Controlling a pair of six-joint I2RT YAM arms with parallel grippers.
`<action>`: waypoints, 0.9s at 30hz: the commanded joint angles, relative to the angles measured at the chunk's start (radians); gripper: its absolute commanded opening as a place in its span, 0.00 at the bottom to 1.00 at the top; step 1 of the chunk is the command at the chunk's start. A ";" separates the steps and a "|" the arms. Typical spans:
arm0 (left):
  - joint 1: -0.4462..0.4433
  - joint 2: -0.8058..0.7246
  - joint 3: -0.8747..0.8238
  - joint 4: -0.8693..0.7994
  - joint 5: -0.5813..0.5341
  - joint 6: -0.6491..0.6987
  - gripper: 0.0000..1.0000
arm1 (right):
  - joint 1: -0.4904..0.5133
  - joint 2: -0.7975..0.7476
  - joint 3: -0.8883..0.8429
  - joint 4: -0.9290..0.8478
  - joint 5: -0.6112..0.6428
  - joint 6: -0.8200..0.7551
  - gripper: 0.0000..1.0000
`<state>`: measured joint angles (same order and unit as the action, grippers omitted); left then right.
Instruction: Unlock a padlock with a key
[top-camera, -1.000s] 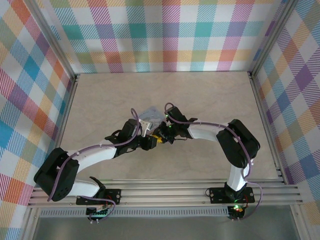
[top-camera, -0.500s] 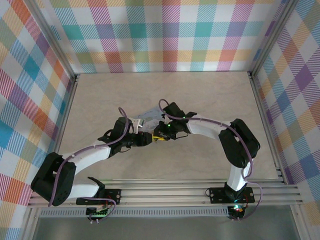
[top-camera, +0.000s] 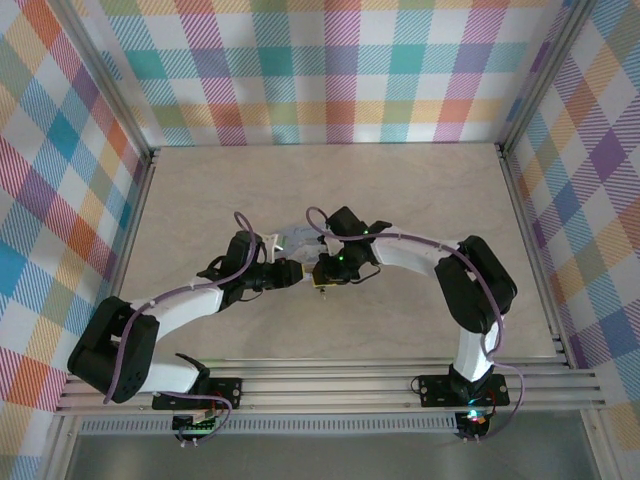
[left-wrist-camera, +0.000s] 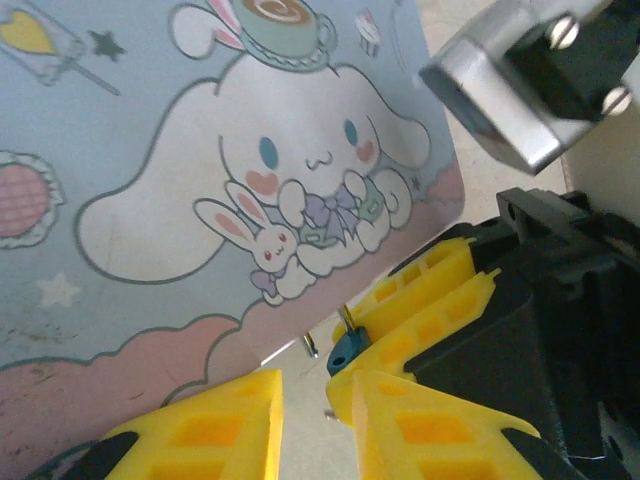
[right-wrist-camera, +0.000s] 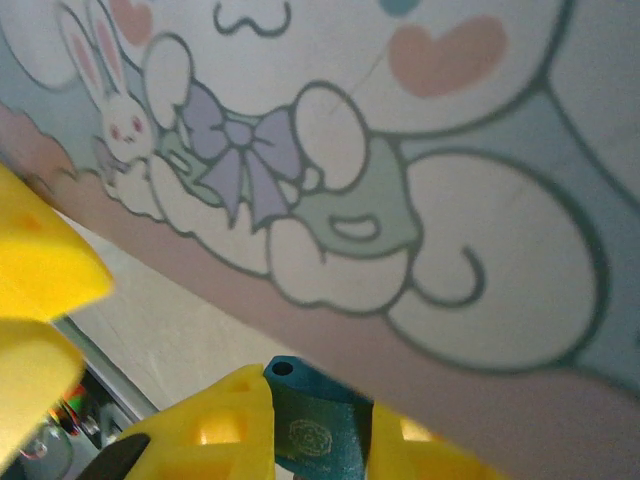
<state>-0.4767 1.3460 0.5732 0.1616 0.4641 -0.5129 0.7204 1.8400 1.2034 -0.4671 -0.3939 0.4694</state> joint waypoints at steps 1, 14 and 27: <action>0.018 0.015 0.006 -0.028 -0.059 -0.029 0.24 | -0.045 0.011 -0.019 -0.047 -0.058 -0.123 0.00; 0.017 0.006 0.006 -0.015 -0.089 -0.068 0.24 | -0.109 -0.001 -0.062 0.038 -0.251 -0.197 0.00; 0.017 0.044 -0.030 0.058 -0.103 -0.114 0.23 | -0.144 -0.018 -0.150 0.064 -0.415 -0.306 0.00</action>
<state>-0.4751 1.3590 0.5705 0.1921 0.4294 -0.6033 0.5667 1.8446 1.0847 -0.3359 -0.6960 0.2512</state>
